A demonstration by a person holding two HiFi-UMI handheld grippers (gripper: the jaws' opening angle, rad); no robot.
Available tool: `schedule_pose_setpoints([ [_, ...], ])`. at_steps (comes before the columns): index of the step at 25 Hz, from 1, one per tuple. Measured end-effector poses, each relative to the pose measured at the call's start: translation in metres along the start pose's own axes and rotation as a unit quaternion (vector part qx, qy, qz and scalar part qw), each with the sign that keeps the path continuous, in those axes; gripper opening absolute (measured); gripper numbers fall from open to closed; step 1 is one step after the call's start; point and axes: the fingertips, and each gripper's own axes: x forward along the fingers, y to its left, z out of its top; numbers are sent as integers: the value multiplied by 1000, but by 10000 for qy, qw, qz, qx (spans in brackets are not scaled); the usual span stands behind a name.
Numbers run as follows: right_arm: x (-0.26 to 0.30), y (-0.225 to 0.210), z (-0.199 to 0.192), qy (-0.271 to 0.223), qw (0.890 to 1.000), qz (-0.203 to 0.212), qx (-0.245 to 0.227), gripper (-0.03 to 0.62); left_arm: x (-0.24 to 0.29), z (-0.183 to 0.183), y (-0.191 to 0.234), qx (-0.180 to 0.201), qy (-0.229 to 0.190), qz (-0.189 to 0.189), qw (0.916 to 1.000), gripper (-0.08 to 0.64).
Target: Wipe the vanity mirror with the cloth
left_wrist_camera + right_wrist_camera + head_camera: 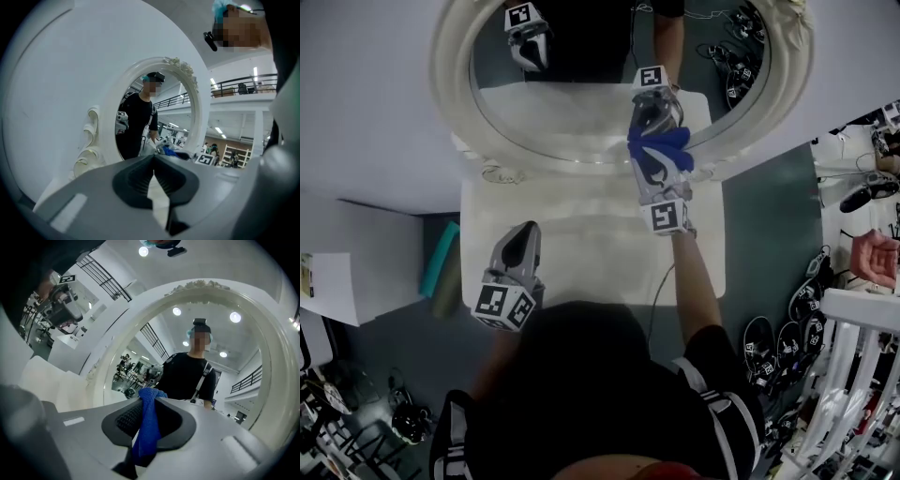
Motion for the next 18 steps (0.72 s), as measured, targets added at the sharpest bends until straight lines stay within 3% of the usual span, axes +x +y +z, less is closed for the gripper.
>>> schedule_pose_setpoints([
  [7, 12, 28, -17, 453, 9972, 483, 360, 57, -3, -6, 4, 24, 70, 85, 9999, 11],
  [18, 47, 97, -33, 1046, 9801, 1438, 882, 57, -21, -3, 13, 15, -92, 258, 9996, 11],
])
